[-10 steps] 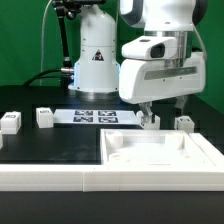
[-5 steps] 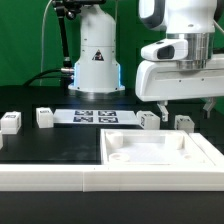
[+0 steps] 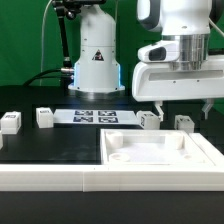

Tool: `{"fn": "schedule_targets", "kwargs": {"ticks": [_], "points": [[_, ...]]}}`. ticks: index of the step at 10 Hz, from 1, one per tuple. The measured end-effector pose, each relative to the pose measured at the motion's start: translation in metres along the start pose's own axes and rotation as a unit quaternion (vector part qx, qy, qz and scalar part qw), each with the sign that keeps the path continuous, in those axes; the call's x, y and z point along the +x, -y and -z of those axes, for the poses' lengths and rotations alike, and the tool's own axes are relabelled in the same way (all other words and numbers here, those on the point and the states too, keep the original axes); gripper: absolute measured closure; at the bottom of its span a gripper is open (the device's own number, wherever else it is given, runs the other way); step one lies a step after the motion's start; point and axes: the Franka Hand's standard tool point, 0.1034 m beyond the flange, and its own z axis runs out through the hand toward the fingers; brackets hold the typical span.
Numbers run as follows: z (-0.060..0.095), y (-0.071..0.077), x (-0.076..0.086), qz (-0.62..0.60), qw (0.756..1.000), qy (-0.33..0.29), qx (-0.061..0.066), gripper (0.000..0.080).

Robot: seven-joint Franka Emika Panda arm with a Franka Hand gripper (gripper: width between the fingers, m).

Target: Assemble one leg

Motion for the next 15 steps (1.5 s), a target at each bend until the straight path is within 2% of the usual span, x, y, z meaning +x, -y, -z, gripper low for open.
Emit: {"fn": "schedule_targets", "kwargs": {"ticks": [2, 3, 4, 5, 6, 7, 9, 10, 11, 13, 15], "points": [[0.000, 0.001, -0.001, 0.003, 1.000, 0.006, -0.001, 0.0150], [-0.001, -0.002, -0.004, 0.006, 1.000, 0.028, -0.006, 0.0150], [0.001, -0.005, -0.005, 0.003, 0.997, 0.073, -0.012, 0.0150], [0.003, -0.003, -0.001, 0.004, 0.996, 0.092, -0.013, 0.0150], [0.006, -0.002, -0.002, 0.004, 0.990, 0.139, -0.015, 0.0150], [0.010, 0.003, 0.005, -0.003, 0.984, 0.176, -0.014, 0.0150], [0.013, 0.007, 0.006, -0.005, 0.971, 0.239, -0.017, 0.0150], [0.013, 0.011, 0.008, -0.010, 0.963, 0.268, -0.014, 0.0150], [0.010, 0.011, 0.006, -0.012, 0.958, 0.286, -0.014, 0.0150], [0.002, 0.007, -0.004, -0.013, 0.933, 0.359, -0.023, 0.0150], [-0.013, 0.004, -0.022, -0.013, 0.906, 0.421, -0.031, 0.0150]]}}
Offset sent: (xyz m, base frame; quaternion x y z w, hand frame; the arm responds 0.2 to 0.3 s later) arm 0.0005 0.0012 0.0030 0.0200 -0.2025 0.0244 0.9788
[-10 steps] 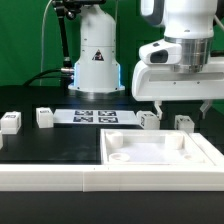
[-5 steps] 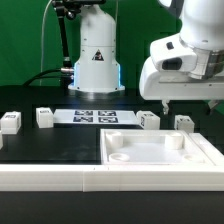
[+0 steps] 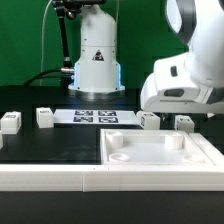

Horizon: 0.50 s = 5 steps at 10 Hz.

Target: Assemble one leg

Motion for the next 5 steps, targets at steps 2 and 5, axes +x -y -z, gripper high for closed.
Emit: {"fn": "schedule_targets", "kwargs": {"ticks": [2, 5], "points": [[-0.017, -0.001, 0.004, 0.000, 0.999, 0.052, -0.006, 0.0150], [-0.023, 0.003, 0.006, 0.000, 0.998, 0.063, -0.010, 0.0150]]}}
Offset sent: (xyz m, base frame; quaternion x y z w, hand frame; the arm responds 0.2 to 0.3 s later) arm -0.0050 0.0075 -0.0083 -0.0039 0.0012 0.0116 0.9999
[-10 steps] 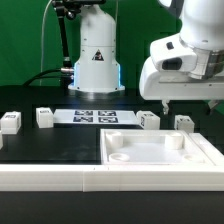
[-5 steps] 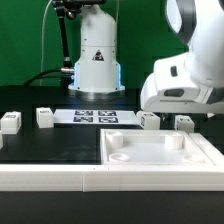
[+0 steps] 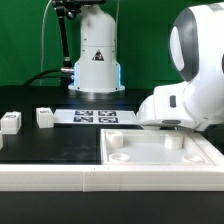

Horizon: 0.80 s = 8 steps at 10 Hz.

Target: Assemble one leg

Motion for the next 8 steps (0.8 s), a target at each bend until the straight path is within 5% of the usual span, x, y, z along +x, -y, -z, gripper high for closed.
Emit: {"fn": "schedule_targets", "kwargs": {"ticks": [3, 5, 8], "points": [[-0.0006, 0.0008, -0.0002, 0.001, 1.000, 0.000, -0.002, 0.0161], [-0.0006, 0.0008, -0.0002, 0.001, 1.000, 0.000, -0.002, 0.0513], [-0.0006, 0.0007, -0.0002, 0.001, 1.000, 0.000, -0.002, 0.0508]]}}
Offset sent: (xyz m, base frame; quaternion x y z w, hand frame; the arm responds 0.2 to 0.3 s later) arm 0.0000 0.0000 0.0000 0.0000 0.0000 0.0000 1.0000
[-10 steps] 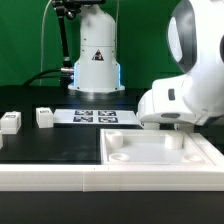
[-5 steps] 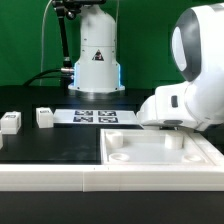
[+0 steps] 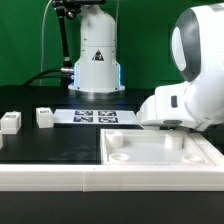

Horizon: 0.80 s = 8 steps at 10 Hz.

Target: Assemble one leg

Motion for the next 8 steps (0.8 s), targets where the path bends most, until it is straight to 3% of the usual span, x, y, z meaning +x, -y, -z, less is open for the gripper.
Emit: {"fn": "schedule_targets", "kwargs": {"ticks": [4, 8], "points": [[0.001, -0.001, 0.000, 0.001, 1.000, -0.001, 0.001, 0.0508], [0.067, -0.021, -0.064, 0.011, 1.000, 0.006, 0.009, 0.0507]]}}
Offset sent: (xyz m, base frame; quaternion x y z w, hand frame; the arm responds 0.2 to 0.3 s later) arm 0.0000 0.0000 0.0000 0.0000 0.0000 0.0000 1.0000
